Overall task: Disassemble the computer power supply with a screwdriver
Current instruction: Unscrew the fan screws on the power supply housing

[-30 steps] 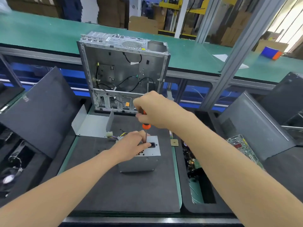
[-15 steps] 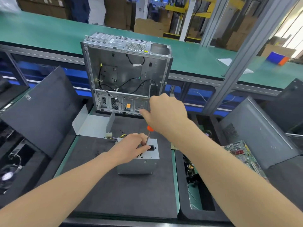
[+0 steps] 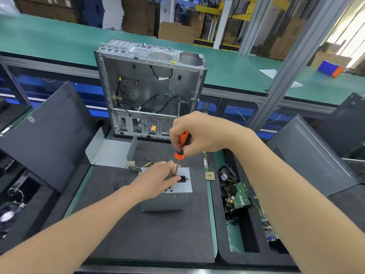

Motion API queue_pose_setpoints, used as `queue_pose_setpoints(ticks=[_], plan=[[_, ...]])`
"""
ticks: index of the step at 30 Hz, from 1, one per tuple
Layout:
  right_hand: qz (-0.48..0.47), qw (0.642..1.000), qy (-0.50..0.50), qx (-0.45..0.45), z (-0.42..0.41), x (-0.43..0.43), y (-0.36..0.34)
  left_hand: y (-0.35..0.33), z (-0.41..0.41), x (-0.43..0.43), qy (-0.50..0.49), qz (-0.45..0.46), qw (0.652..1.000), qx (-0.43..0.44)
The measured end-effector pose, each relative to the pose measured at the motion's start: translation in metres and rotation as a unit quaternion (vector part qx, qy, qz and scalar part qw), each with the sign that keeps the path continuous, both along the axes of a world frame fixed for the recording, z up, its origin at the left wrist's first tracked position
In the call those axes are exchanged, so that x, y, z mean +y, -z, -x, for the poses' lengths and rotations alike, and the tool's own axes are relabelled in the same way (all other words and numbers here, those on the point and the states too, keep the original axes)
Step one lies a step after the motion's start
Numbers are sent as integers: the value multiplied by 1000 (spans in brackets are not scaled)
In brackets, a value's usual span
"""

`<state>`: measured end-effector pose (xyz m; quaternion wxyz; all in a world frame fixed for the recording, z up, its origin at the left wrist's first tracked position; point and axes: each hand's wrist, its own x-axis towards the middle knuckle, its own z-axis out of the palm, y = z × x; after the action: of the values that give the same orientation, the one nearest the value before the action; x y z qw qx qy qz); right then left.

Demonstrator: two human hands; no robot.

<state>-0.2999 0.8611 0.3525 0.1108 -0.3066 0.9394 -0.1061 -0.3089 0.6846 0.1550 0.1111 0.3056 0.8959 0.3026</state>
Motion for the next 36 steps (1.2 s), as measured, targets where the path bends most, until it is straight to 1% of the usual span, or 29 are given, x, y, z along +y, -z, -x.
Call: queue_pose_setpoints(ticks=[2, 3, 4, 5, 6, 7, 8, 10, 12, 15, 18, 22, 25, 27, 28, 29, 30, 31, 32, 33, 34, 36], plan=[[10, 1000, 7, 17, -5, -3, 1, 0, 0, 1, 0, -2, 1000, -1], [6, 998, 26, 48, -7, -6, 3, 0, 0, 1, 0, -5, 1000, -3], [-11, 992, 68, 102, -9, -11, 9, 0, 0, 1, -1, -7, 1000, -5], [-51, 976, 124, 174, -12, -18, 15, 1, 1, 1, -5, -9, 1000, -6], [-101, 947, 191, 239, -15, -26, 21, 2, 1, 1, -9, -7, 1000, -2], [-127, 923, 239, 274, -19, -35, 26, 2, 1, 2, -12, -2, 1000, 3], [-128, 910, 275, 282, -21, -41, 31, 3, 1, 2, -13, 4, 1000, 7], [-116, 907, 304, 267, -19, -44, 36, 3, 1, 2, -13, 11, 1000, 11], [-111, 919, 284, 250, -12, -36, 34, 3, 1, 0, -8, 5, 1000, 9], [-36, 967, 200, 152, -9, -21, 23, 1, 0, 0, 2, -6, 1000, 4], [5, 993, 104, 61, -6, -8, 8, -1, -1, -1, 9, -7, 1000, 5], [-19, 1000, 4, 15, -3, -2, -2, -1, 0, -1, 5, -8, 1000, 0], [-23, 999, -32, 7, -5, -6, -4, -1, 0, 0, 2, -8, 1000, -4], [-29, 998, -1, 47, -8, -10, -1, 0, -1, 1, -1, -8, 1000, -7], [-51, 993, 41, 96, -10, -13, 2, 1, 0, 1, -3, -10, 1000, -8], [-90, 977, 98, 166, -11, -17, 8, 2, 0, 1, -5, -13, 1000, -7], [-135, 950, 164, 229, -14, -24, 14, 3, 1, 1, -6, -14, 1000, -5], [-153, 928, 217, 262, -17, -32, 18, 5, 2, 1, -6, -14, 1000, 0], [-144, 920, 256, 261, -19, -38, 21, 5, 3, 2, -5, -12, 1000, 7], [-123, 920, 279, 245, -19, -42, 24, 6, 3, 2, -5, -9, 1000, 12], [-108, 925, 283, 229, -18, -42, 25, 6, 3, 1, -4, -9, 1000, 12], [-92, 944, 247, 197, -12, -36, 22, 6, 3, 0, -1, -14, 1000, 6]])
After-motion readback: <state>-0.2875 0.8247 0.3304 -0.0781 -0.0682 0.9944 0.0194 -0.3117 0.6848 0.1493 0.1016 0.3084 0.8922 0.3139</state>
